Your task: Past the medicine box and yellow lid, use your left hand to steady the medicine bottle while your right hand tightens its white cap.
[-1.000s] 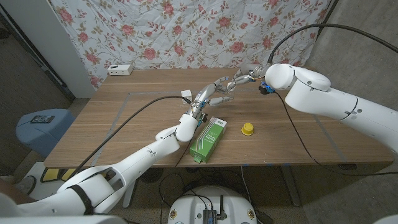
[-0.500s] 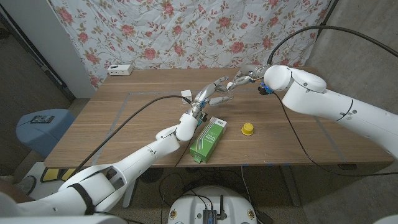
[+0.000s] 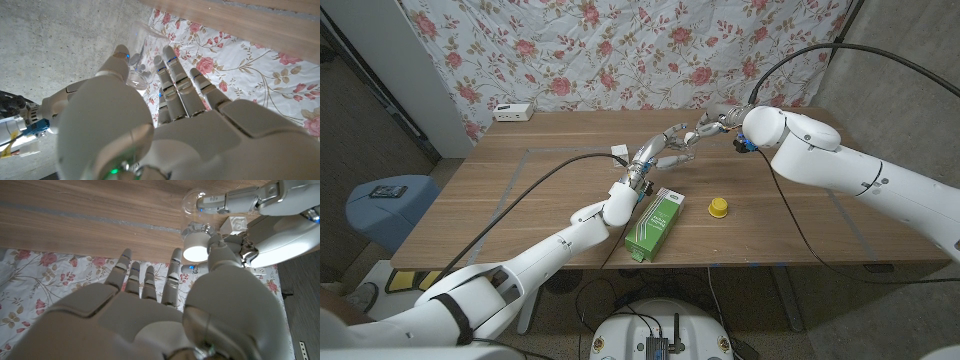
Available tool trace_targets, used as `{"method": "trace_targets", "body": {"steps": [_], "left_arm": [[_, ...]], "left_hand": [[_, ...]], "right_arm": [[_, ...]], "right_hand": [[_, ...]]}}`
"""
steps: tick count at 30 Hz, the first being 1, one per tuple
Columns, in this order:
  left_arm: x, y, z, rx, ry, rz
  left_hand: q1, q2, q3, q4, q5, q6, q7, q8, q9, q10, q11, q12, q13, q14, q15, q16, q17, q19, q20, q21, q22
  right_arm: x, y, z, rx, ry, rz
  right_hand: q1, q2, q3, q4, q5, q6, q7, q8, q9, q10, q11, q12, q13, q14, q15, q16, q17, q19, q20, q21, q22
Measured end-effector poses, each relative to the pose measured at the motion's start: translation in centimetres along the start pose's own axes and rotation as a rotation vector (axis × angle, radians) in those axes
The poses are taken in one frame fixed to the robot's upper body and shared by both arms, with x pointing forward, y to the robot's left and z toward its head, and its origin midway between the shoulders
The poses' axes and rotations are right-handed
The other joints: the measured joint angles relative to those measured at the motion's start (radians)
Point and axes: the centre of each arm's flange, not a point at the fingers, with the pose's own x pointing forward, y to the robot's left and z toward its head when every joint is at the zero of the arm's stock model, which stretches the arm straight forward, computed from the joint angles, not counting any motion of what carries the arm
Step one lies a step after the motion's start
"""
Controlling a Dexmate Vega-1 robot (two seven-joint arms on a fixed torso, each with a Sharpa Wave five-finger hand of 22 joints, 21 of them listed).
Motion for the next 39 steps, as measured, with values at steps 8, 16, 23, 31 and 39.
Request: {"method": "trace_targets", "body": {"steps": [8,16,23,31,39], "left_arm": [[0.05,-0.05,-0.02,-0.001,-0.001,-0.001],[0.04,-0.1,-0.01,-0.003,-0.001,-0.001],[0.06,-0.09,0.07,-0.003,-0.003,0.0],[-0.12,-0.14,0.25,-0.005,-0.007,-0.002],[-0.26,-0.15,0.33,-0.005,-0.007,-0.002]], "left_hand": [[0.0,0.0,0.0,0.0,-0.001,0.0,0.0,0.0,0.0,0.0,0.0,0.0,0.0,0.0,0.0,0.0,0.0,0.0,0.0,0.0,0.0],[0.0,0.0,0.0,0.0,-0.001,0.0,0.0,0.0,0.0,0.0,0.0,-0.001,0.0,0.0,0.0,0.0,0.0,0.0,0.0,0.0,0.0],[0.0,0.0,0.002,0.002,0.002,0.0,0.0,0.0,0.0,0.0,0.0,-0.001,0.0,0.0,0.0,0.0,0.0,0.0,0.0,0.0,0.0],[0.0,0.0,0.002,0.002,0.002,0.0,0.0,0.0,0.0,0.0,0.0,0.0,0.0,0.0,0.0,0.0,0.0,0.0,0.0,0.0,0.0],[0.002,-0.002,0.001,0.001,0.002,0.0,0.0,0.0,0.0,0.0,0.0,0.0,0.0,0.0,0.0,0.0,0.0,0.0,0.0,0.0,0.0]], "right_arm": [[0.09,0.0,-0.02,0.001,0.001,-0.013],[0.11,0.12,-0.04,0.002,0.002,-0.026],[0.01,0.22,-0.07,0.007,0.001,-0.037],[-0.11,0.35,-0.03,0.013,-0.002,-0.048],[-0.21,0.52,0.02,0.019,0.004,-0.056]], "right_hand": [[0.007,0.001,0.004,0.004,0.0,0.047,-0.01,0.022,0.005,0.023,-0.009,0.0,0.0,0.016,-0.009,0.007,0.0,0.005,-0.005,0.0,0.0],[0.02,0.007,0.011,0.004,0.0,0.088,-0.019,0.033,0.004,0.045,-0.02,0.007,0.0,0.028,-0.019,0.011,0.0,0.016,-0.005,0.008,0.0],[0.024,0.003,0.014,0.006,0.0,0.134,-0.023,0.051,0.004,0.07,-0.034,0.008,0.0,0.052,-0.03,0.015,0.0,0.034,-0.012,0.008,0.0],[0.025,0.001,0.011,0.009,0.0,0.17,-0.029,0.063,-0.001,0.093,-0.04,0.015,0.0,0.068,-0.039,0.018,0.003,0.045,-0.013,0.008,0.0],[0.017,0.009,0.004,0.016,-0.005,0.194,-0.017,0.072,-0.001,0.112,-0.041,0.015,0.0,0.08,-0.051,0.018,0.003,0.054,-0.014,0.008,0.0]]}}
